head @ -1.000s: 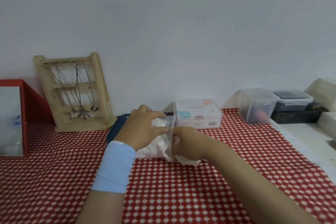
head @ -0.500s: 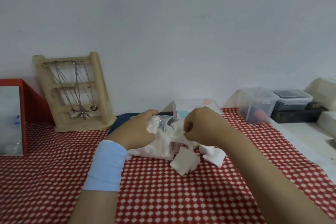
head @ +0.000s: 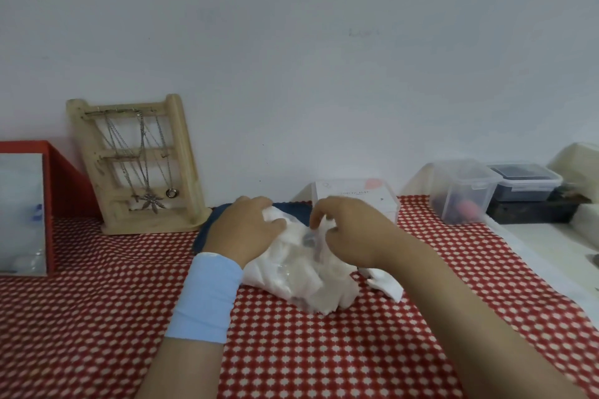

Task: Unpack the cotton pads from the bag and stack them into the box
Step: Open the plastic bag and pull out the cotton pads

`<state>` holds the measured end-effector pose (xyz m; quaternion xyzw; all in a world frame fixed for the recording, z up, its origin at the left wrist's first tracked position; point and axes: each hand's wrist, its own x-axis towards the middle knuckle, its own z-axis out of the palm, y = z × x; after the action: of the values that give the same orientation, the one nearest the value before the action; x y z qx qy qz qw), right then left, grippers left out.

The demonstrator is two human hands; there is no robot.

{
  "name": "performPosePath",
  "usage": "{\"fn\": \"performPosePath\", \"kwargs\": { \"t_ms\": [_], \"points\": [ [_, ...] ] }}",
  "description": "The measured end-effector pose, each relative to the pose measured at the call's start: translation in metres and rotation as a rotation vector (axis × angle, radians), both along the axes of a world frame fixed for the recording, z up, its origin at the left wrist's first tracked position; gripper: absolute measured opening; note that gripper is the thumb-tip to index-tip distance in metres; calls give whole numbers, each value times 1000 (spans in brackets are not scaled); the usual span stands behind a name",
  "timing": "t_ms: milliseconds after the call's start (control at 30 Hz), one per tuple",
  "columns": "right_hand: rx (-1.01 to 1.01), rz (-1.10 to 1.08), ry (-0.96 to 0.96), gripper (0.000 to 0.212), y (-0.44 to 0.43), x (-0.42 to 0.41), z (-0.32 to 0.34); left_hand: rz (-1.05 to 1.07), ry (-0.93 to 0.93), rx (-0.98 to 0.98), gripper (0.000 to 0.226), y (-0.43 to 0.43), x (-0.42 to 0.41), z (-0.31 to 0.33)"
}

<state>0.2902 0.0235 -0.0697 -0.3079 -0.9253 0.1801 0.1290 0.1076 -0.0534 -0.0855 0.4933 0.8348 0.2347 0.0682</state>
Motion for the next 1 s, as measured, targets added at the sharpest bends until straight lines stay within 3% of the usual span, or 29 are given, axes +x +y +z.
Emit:
{"fn": "performPosePath", "kwargs": {
  "t_ms": [133,300,400,500,633,700,900,1000],
  "points": [
    [-128,-37,-90,30,4,6,5,2,58,142,36,-2,6,6],
    [-259,-68,99,40,6,7,4,-91,95,313,15,-5,8,16],
    [-161,-72,141,38,6,-7,-11,-200,88,314,34,-4,14,18],
    [-154,-92,207,21,14,-12,-19,-226,-33,208,50,-3,15,14],
    [-133,-32,141,59,18,-3,-13,-212,-54,88,41,-3,4,11],
    [-117,-28,141,65,20,1,-9,-149,-41,127,30,-4,1,12],
    [-103,-90,4,31,29,7,-3,-44,60,360,13,-3,-6,9],
    [-90,-122,173,22,26,8,-2,-138,68,370,16,-2,-4,14]
  ]
}}
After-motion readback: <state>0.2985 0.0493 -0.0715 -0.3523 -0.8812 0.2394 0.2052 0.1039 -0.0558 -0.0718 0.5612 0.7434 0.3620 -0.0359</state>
